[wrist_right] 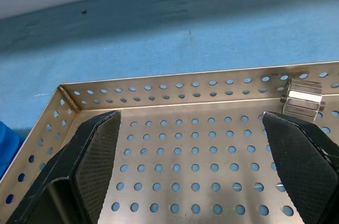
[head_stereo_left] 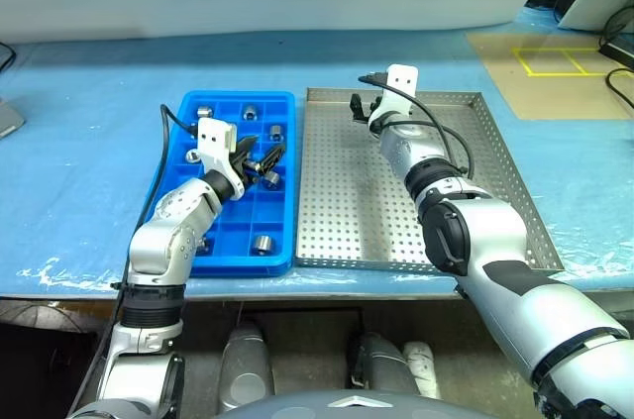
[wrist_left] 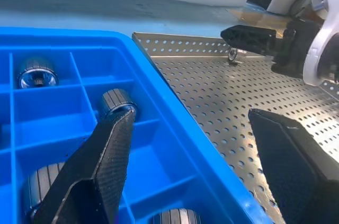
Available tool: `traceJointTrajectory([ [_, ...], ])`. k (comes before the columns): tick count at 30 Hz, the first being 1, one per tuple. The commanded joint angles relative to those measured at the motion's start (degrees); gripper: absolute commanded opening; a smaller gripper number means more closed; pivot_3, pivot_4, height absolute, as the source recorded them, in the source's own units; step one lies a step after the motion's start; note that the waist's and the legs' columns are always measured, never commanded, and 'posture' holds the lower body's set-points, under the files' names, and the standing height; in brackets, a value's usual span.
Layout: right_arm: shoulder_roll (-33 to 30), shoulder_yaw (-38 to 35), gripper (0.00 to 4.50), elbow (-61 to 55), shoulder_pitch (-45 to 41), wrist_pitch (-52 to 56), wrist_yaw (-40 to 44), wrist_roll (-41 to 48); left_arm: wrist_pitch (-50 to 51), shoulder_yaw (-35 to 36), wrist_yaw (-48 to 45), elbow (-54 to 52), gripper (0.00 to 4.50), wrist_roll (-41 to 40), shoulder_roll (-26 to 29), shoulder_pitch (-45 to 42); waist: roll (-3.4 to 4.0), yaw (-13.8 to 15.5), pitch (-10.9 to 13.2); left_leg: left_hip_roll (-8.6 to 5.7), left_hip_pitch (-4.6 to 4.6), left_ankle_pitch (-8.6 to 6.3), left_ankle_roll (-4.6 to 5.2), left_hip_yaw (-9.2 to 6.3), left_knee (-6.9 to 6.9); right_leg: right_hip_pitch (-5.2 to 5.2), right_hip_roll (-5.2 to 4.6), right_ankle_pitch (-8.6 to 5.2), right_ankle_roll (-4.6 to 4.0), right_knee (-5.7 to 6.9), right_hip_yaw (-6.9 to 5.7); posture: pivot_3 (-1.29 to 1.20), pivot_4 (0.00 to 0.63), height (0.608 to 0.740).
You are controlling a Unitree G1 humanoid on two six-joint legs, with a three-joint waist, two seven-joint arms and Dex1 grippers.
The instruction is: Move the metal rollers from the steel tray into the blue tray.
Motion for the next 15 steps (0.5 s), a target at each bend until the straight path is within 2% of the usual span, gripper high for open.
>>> traceJointTrajectory([
  [1, -0.27, -0.23, 4.47, -1.92, 0.01, -1.13, 0.68, -0.40, 0.30, 0.49, 0.97, -4.48, 3.66, -1.47, -0.63, 0.80, 0.00, 0.01, 0.00, 0.00, -0.01, 0.00, 0.01, 0.00, 0.01, 0.00, -0.01, 0.00, 0.00, 0.00, 0.00, 0.20, 0.150, 0.740],
  [15, -0.54, -3.05, 4.47, -1.02, -3.42, -1.69, -2.01, 1.10, -0.89, 1.39, 2.36, -3.81, 3.66, -1.54, -1.39, 0.18, 0.00, 0.12, 0.00, 0.00, -0.07, 0.00, 0.01, 0.00, 0.04, -0.07, -0.01, 0.00, 0.00, 0.00, -0.03, 0.23, 0.150, 0.740],
])
